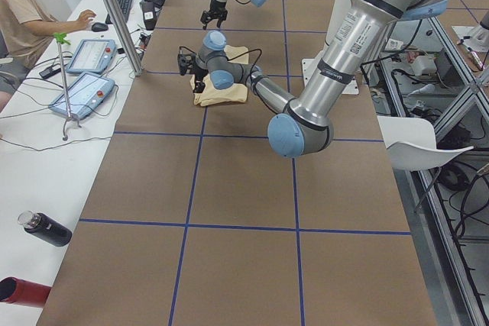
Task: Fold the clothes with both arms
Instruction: 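Release the hem, draw back the left gripper while the right moves sideways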
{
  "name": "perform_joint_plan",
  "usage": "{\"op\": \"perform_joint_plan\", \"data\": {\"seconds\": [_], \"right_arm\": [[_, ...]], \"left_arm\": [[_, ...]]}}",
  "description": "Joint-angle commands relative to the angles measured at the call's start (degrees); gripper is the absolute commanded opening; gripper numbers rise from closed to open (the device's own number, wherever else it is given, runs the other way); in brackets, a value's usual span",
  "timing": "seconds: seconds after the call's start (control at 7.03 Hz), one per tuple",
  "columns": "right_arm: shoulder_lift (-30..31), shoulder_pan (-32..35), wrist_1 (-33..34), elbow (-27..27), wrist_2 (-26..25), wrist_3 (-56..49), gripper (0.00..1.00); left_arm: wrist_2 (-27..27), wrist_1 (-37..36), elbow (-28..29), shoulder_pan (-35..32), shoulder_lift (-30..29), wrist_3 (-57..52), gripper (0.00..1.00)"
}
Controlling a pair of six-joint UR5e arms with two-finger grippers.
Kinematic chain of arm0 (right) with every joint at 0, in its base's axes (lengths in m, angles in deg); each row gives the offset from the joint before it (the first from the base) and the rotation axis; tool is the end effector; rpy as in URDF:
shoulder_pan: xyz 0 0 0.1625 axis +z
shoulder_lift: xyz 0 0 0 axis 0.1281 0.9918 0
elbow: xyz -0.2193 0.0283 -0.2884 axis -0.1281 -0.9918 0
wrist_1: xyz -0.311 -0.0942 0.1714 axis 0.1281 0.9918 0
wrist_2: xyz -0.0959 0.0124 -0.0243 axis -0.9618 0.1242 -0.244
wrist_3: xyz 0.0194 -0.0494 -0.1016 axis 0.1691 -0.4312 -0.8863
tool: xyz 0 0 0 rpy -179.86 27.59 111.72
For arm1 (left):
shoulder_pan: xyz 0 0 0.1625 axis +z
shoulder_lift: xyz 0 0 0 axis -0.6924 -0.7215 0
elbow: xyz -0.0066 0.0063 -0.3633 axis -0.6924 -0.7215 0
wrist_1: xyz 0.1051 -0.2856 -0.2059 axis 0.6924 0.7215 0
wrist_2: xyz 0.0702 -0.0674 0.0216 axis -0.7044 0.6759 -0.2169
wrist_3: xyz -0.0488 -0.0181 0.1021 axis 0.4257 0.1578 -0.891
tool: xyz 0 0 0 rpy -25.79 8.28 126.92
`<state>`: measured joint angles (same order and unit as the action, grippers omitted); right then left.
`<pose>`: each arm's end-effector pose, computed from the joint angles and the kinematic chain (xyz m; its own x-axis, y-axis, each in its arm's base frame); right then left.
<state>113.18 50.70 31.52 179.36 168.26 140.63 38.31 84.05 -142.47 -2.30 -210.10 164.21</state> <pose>-0.3648 -0.4942 0.2762 0.2774 0.6899 0.6686 -0.6788 0.6333 -0.3718 0.3618 -0.5281 0.2623 0.3558 -0.2301 -0.9058 0.5129 0.8583 -0.0165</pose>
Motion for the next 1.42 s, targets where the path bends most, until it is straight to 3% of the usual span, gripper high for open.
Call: {"op": "perform_joint_plan", "data": {"seconds": [0.0, 0.43, 0.57, 1.0, 1.28], "right_arm": [[8.32, -5.25, -0.70, 9.10, -0.18, 0.58, 1.00], [8.08, -12.30, -0.80, 8.86, -4.21, 15.92, 0.99], [7.90, -14.06, -0.80, 8.16, -5.44, 19.44, 0.92], [7.46, -17.32, -0.80, 3.94, -7.30, 19.13, 0.88], [7.37, -17.15, -0.80, 3.67, -8.43, 19.04, 0.76]], "left_arm": [[-0.21, 3.65, -5.40, 0.59, 2.44, 2.29, 1.00], [-0.21, 3.94, -9.65, 0.77, 3.86, 5.47, 1.00], [-0.65, 4.03, -9.57, 1.12, 4.38, 5.21, 1.00], [-0.92, 4.03, -9.04, 1.29, 4.47, 5.12, 1.00], [-4.84, 3.94, -8.86, 3.65, 4.65, 4.86, 0.99]]}}
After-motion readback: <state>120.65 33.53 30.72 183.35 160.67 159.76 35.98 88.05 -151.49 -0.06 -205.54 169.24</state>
